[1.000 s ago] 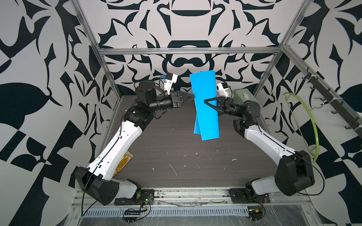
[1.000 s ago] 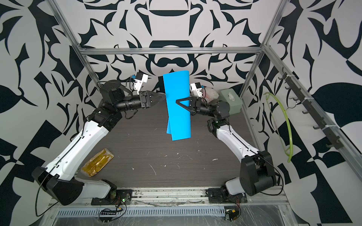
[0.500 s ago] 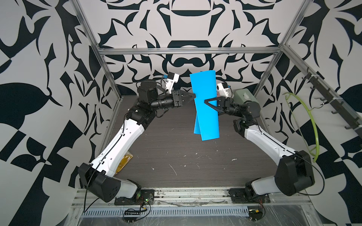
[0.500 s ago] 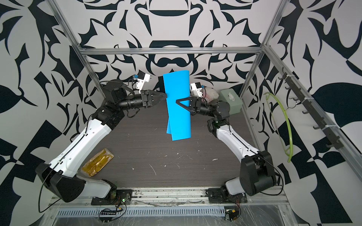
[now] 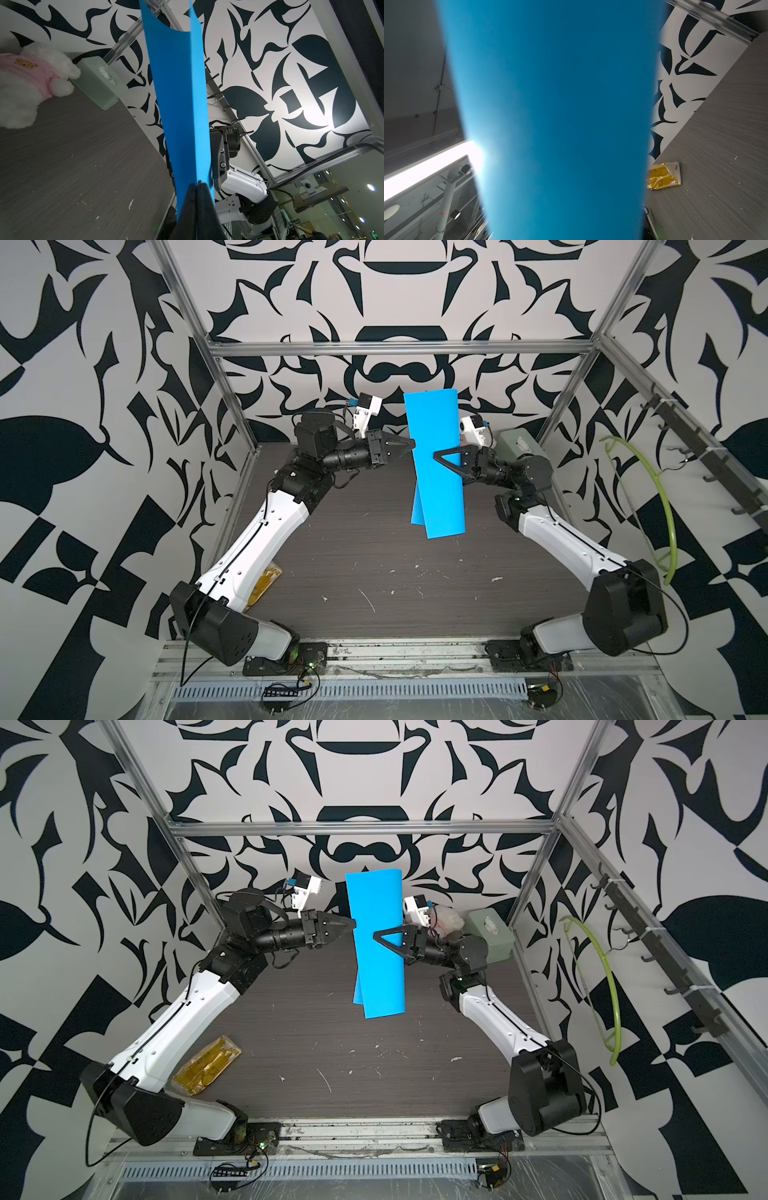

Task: Fold the rectangular paper in half along the long edge
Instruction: Fold the paper.

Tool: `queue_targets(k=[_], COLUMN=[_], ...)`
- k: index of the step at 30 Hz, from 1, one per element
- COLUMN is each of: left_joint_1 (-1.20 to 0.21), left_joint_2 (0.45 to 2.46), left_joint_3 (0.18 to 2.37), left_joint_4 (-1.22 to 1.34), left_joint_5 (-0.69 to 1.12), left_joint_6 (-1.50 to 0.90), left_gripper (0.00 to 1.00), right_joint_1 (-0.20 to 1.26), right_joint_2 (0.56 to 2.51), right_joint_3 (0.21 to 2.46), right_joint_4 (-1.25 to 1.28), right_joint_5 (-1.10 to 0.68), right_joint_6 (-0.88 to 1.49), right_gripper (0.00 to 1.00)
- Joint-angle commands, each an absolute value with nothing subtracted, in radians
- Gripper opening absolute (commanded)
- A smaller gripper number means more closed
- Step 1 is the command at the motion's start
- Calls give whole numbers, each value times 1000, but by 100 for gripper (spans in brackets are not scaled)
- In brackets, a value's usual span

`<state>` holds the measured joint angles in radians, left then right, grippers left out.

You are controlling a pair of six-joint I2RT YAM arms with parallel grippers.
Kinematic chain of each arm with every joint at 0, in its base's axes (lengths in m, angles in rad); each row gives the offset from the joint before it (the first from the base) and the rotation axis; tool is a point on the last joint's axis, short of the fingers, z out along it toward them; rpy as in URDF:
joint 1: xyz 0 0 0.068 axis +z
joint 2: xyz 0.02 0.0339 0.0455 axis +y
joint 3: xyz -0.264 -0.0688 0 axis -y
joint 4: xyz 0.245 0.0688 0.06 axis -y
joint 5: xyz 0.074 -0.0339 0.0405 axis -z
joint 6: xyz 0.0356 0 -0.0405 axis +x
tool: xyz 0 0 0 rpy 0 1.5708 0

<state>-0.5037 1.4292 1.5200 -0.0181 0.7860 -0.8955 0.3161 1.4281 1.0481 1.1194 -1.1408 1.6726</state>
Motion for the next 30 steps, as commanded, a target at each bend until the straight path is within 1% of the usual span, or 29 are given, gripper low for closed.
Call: queue_targets(k=[1, 11, 22, 27, 30], left_joint_1=[-506, -511, -511, -511, -511], left_joint_2=[1442, 1454, 1457, 1457, 1457], left_joint_3=[1529, 1545, 1552, 1549, 1545], left_joint_4=[9, 8, -2, 0, 0], left_joint_5=[802, 804, 804, 804, 804], left_joint_6=[-891, -892, -884, -884, -884], left_gripper=[1, 0, 0, 0, 0], right_joint_1=[325, 350, 354, 355, 354], right_joint_2=[1427, 1421, 1369, 1356, 1354], right_joint_3=[1077, 1086, 1078, 1084, 1083], right_joint_4=[1179, 1134, 934, 893, 891], right_joint_5=[-1154, -1188, -1216, -1213, -1208], right_joint_6=[1663, 1631, 1482, 1453, 1451], right_gripper=[45, 47, 48, 48, 51])
